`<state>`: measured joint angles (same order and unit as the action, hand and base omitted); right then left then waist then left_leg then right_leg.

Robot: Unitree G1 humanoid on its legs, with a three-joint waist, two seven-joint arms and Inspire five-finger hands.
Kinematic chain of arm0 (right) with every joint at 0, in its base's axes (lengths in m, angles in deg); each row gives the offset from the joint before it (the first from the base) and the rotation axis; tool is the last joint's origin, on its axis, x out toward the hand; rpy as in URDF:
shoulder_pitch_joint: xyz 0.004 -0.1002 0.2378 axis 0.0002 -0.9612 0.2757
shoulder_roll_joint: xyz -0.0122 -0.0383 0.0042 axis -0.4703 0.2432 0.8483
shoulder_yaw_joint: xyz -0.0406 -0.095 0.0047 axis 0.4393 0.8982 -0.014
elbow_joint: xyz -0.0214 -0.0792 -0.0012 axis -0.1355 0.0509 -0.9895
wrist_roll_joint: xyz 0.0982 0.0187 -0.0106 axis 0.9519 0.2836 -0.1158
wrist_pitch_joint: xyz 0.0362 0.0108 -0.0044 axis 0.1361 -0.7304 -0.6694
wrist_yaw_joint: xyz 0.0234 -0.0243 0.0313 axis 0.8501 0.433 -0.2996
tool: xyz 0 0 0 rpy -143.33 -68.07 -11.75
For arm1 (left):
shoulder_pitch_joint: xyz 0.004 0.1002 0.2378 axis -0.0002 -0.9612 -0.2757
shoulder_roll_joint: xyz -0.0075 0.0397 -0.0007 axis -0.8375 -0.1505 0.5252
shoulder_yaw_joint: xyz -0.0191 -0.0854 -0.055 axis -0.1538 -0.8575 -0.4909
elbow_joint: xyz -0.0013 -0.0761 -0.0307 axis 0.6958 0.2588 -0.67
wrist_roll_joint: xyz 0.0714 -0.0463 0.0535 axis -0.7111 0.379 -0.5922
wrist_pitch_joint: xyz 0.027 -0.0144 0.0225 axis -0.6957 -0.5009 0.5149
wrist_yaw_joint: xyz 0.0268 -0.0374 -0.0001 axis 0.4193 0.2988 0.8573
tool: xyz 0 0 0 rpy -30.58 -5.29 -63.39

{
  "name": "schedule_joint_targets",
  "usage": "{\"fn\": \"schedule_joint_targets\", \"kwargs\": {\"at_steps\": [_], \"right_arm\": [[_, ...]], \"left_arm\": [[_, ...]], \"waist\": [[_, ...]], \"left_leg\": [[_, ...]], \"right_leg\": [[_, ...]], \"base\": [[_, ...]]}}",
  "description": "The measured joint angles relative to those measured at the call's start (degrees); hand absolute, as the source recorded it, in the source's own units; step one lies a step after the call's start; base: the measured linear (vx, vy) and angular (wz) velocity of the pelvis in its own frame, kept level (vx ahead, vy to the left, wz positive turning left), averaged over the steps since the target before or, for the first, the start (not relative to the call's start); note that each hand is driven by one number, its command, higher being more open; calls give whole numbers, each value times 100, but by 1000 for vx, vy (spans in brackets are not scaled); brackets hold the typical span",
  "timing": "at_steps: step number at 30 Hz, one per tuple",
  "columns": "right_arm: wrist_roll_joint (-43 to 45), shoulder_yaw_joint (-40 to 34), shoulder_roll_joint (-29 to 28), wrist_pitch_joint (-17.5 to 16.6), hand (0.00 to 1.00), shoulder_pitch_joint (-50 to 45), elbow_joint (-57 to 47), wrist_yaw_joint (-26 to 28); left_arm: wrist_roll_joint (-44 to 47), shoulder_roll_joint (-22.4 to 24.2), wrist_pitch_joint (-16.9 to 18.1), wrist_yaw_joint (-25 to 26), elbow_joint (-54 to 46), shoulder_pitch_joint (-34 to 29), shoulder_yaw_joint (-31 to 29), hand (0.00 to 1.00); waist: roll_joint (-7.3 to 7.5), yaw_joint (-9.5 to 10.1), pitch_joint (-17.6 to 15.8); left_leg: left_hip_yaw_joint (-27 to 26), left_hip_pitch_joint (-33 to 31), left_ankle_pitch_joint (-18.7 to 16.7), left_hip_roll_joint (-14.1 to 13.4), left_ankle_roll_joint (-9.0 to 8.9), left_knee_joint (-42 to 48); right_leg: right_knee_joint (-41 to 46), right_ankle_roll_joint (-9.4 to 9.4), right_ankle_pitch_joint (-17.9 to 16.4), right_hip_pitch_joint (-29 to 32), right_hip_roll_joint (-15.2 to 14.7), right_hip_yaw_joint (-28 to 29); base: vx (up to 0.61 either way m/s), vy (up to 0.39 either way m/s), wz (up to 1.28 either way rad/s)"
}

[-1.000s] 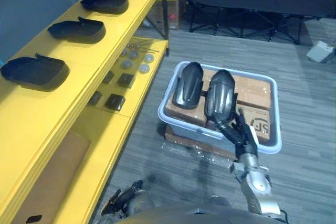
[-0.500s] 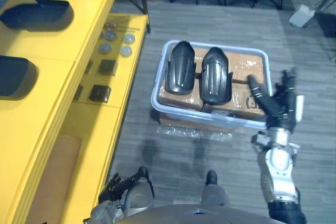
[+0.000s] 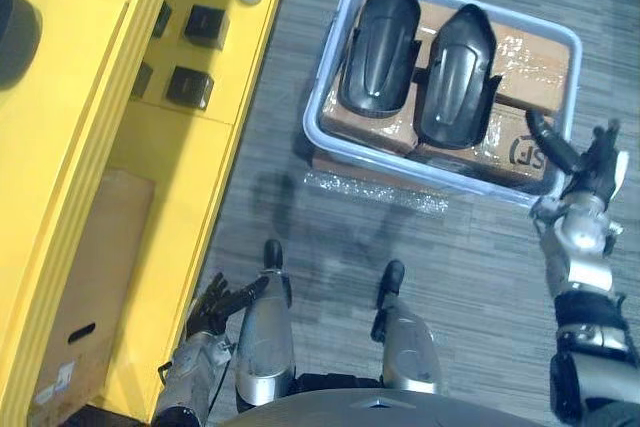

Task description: Walk over and take three plastic housings, then place them on the shelf

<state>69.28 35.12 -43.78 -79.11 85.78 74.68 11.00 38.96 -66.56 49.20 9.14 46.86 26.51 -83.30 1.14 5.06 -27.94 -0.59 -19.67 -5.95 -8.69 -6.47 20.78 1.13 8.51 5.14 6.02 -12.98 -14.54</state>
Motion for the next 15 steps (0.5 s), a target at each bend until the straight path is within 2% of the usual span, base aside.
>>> {"fn": "schedule_joint_targets", "kwargs": {"at_steps": [4,7,12,15], "right_arm": [[-1,201,531,239,100,617,742,-13],[6,325,624,428,100,881,1243,-17],[-2,473,856,799,100,1152,1452,-31],[-2,472,946,989,100,1359,1466,-131]], "left_arm": [[22,7,137,-11,-44,6,93,100],[42,24,221,-11,-39,41,131,100],[194,178,497,145,-25,108,270,100],[297,233,591,346,-1,112,282,100]], "waist": [[-32,91,-56],[-46,147,-84],[-207,267,-156],[-229,288,-162]], "left_leg": [[218,-150,141,9,-44,-64],[347,-211,247,21,-76,-184],[481,-323,337,48,-85,-215],[551,-389,406,121,-76,-285]], "right_leg": [[265,25,-184,153,15,-156],[433,28,-283,252,7,-278],[750,61,-459,429,-50,-390],[1004,78,-585,582,-148,-439]], "base": [[-51,-43,23],[-7,-38,21],[6,-25,15],[11,-11,15]]}}
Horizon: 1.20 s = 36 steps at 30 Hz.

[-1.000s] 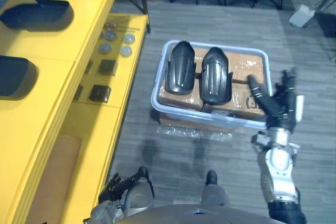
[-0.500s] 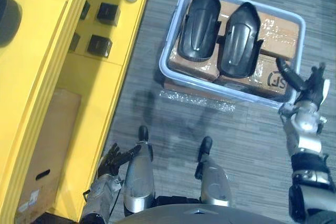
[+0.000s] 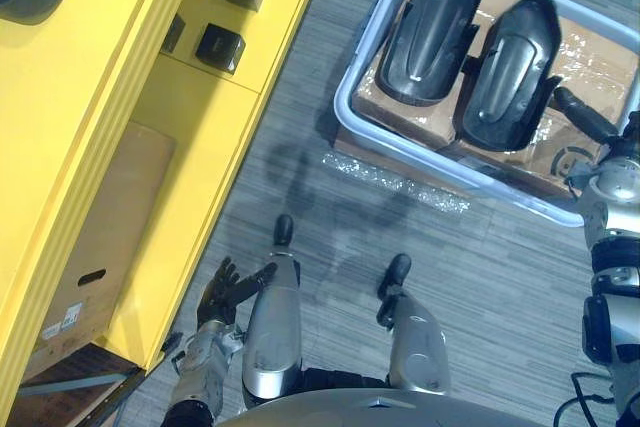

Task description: Walk over and take three plastic housings, then place them on the shelf

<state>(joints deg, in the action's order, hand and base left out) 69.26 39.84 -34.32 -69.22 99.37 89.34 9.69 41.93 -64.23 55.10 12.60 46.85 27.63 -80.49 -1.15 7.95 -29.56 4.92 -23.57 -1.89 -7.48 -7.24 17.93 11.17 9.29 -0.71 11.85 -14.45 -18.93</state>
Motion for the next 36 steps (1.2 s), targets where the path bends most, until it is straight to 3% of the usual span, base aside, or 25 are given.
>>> {"fn": "schedule_joint_targets", "kwargs": {"at_steps": [9,16,22,23,36], "right_arm": [[-54,224,595,405,100,808,97,-30],[-221,743,750,1024,100,1345,317,101],[-514,1140,849,1246,100,1632,516,202],[-522,1222,966,1274,0,1669,517,237],[-2085,1526,1425,2044,0,1856,739,348]], "left_arm": [[127,94,-11,35,-34,47,72,100],[204,175,6,27,-24,90,102,100],[366,231,137,-25,-38,112,159,100],[391,247,141,-35,-41,114,186,100],[575,297,323,14,-134,168,328,100]], "waist": [[-63,128,-2],[-248,234,-49],[-320,304,-58],[-326,308,-60],[-385,433,-68]], "left_leg": [[23,-224,79,105,29,-18],[35,-484,138,113,30,5],[31,-747,164,141,38,92],[36,-790,183,168,47,93],[145,-1104,346,202,18,74]], "right_leg": [[271,17,-82,327,-156,-48],[485,13,-99,678,-203,-34],[727,-8,-159,1019,-271,16],[797,-5,-183,1090,-306,24],[1210,-62,-328,1524,-387,13]], "base": [[-16,3,4],[-5,0,0],[-11,-1,0],[-37,1,6],[-44,-7,4]]}}
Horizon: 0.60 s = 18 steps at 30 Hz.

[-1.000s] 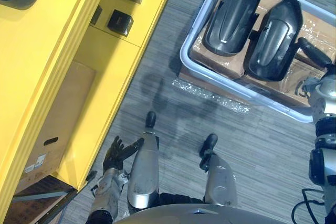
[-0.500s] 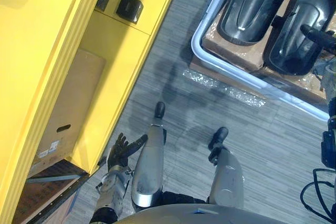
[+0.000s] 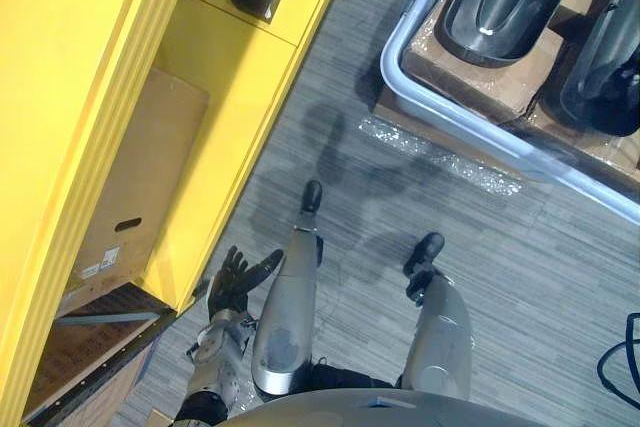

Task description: Walk over and take three plastic housings, then place them on the shelf

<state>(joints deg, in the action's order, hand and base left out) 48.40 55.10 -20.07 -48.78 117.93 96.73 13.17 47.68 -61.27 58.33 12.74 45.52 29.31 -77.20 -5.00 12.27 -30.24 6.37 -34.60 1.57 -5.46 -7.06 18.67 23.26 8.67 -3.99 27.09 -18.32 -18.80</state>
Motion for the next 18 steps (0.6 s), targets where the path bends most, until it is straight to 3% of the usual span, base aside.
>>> {"fn": "schedule_joint_targets", "kwargs": {"at_steps": [5,10,16,18], "right_arm": [[-411,77,-9,142,0,-110,128,118],[-385,-222,-101,-97,0,-319,124,147],[-385,-493,-703,-561,0,-788,109,111],[-397,-644,-939,-743,0,-1018,102,97]], "left_arm": [[5,32,46,46,-61,-1,-2,100],[27,37,44,47,-200,1,-23,100],[21,30,56,31,-306,0,-108,100],[17,23,59,34,-303,-11,-237,100]], "waist": [[0,16,0],[17,-3,-6],[213,-52,6],[382,-80,26]], "left_leg": [[51,3,41,2,-16,3],[51,147,43,-17,-16,-8],[16,580,108,-97,-30,-257],[26,789,191,-137,-60,-462]], "right_leg": [[81,-6,-51,-25,-12,-58],[62,-7,-52,-199,-4,-105],[-149,-17,-55,-623,91,-159],[-246,-18,-54,-796,140,-199]], "base": [[-2,-9,6],[12,-2,2],[-12,-14,-1],[-7,-48,3]]}}
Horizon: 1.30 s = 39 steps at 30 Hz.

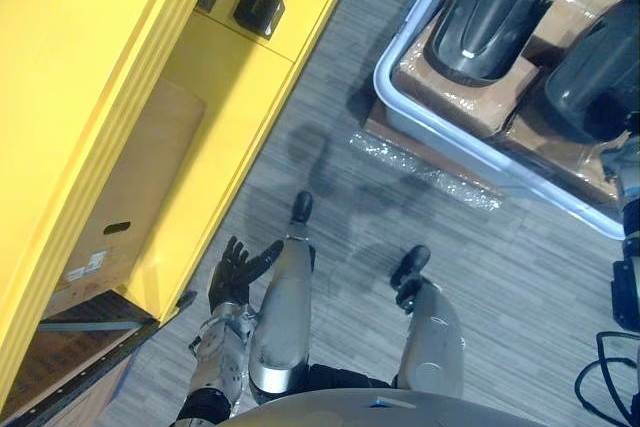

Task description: Walk over and take three plastic housings, then place them on the shelf

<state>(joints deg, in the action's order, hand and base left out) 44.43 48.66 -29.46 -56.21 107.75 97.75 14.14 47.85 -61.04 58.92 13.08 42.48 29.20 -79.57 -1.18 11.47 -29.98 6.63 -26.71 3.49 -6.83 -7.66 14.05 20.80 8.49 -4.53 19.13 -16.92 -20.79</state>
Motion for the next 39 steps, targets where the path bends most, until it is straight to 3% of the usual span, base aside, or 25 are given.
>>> {"fn": "schedule_joint_targets", "kwargs": {"at_steps": [7,11,20,25,32,35,37,39], "right_arm": [[5,-297,-397,-348,0,-490,-2,-92],[-2,-434,-398,-435,0,-702,-182,-217],[-259,-462,-398,-622,0,-904,-704,-943],[-693,-331,-398,-888,0,-1017,-901,-1001],[-1145,86,-424,-1175,0,-1239,-1260,-996],[-1422,212,-430,-1450,0,-1342,-1632,-990],[-1599,264,-432,-1625,0,-1344,-1784,-957],[-1701,413,-462,-1873,0,-1359,-2002,-907]], "left_arm": [[-34,-173,13,63,-2,-4,-7,100],[-39,-213,103,95,-88,-13,28,100],[-1075,-1150,54,366,-1760,15,522,100],[-1265,-1672,-468,367,-1867,936,759,100],[-1397,-2260,-949,168,-1614,1873,769,100],[-1375,-2545,-1086,-229,-1545,2192,829,100],[-1019,-2647,-1362,-648,-1548,2417,946,100],[-138,-2671,-1871,-1091,-1559,2648,1088,100]], "waist": [[352,-87,61],[396,-112,83],[640,-407,302],[677,-619,505],[684,-709,635],[723,-717,759],[735,-724,832],[774,-737,910]], "left_leg": [[-55,572,115,-87,-25,-425],[-118,921,132,-117,-25,-603],[-499,1534,233,-185,0,-1046],[-675,1748,229,-186,5,-1084],[-811,1918,230,-202,5,-1149],[-887,1924,230,-210,4,-1161],[-915,1925,231,-207,4,-1171],[-923,1961,257,-206,13,-1234]], "right_leg": [[-405,11,110,-551,127,-70],[-610,21,158,-876,182,-60],[-1145,41,406,-1271,303,224],[-1301,45,490,-1441,317,341],[-1362,35,542,-1526,338,455],[-1468,21,625,-1523,359,540],[-1517,24,664,-1524,362,552],[-1520,22,664,-1524,363,558]], "base": [[22,-38,0],[15,-25,-6],[6,-4,-18],[-4,2,-12],[-25,-2,-9],[-1,6,-11],[-2,3,-5],[0,0,0]]}}
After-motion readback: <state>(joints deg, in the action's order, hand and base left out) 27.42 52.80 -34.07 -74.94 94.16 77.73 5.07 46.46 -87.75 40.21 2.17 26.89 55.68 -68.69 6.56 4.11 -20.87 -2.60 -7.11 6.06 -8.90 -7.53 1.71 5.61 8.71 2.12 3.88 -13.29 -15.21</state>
